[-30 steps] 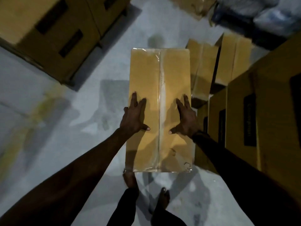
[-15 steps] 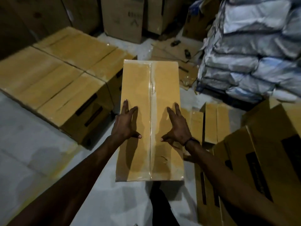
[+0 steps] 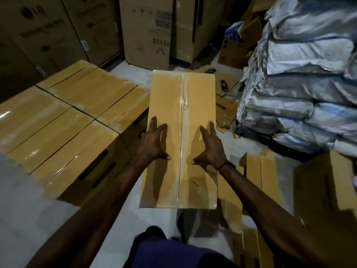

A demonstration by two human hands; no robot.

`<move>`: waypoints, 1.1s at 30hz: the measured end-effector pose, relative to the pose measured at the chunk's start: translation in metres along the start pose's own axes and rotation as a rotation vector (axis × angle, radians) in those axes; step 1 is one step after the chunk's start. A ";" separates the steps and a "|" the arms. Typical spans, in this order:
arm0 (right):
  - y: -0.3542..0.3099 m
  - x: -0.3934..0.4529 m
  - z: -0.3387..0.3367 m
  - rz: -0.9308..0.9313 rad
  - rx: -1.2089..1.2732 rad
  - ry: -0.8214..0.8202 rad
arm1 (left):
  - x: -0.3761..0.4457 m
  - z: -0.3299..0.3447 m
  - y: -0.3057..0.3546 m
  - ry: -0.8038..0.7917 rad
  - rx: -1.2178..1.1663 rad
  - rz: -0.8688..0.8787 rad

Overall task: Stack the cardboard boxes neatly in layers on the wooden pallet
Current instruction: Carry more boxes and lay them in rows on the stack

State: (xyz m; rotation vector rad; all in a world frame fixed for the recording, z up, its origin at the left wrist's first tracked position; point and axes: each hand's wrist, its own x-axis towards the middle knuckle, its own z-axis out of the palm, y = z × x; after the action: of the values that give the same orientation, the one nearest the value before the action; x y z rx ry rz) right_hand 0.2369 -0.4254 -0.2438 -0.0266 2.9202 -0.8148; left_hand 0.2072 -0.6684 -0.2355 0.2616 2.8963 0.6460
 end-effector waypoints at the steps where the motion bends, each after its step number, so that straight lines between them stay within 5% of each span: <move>1: 0.002 0.018 -0.006 0.001 -0.002 0.003 | 0.020 -0.001 -0.001 -0.002 -0.006 -0.006; 20: 0.025 0.444 -0.088 0.079 -0.049 0.067 | 0.458 -0.082 -0.004 -0.017 -0.037 0.034; 33: 0.070 0.738 -0.137 -0.049 -0.056 -0.008 | 0.725 -0.095 -0.004 0.070 -0.049 -0.079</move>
State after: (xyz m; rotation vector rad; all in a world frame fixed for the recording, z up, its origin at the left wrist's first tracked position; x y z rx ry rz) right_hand -0.5112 -0.3290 -0.2384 -0.1058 2.9447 -0.7373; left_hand -0.5157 -0.5618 -0.2392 0.1200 2.9348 0.7252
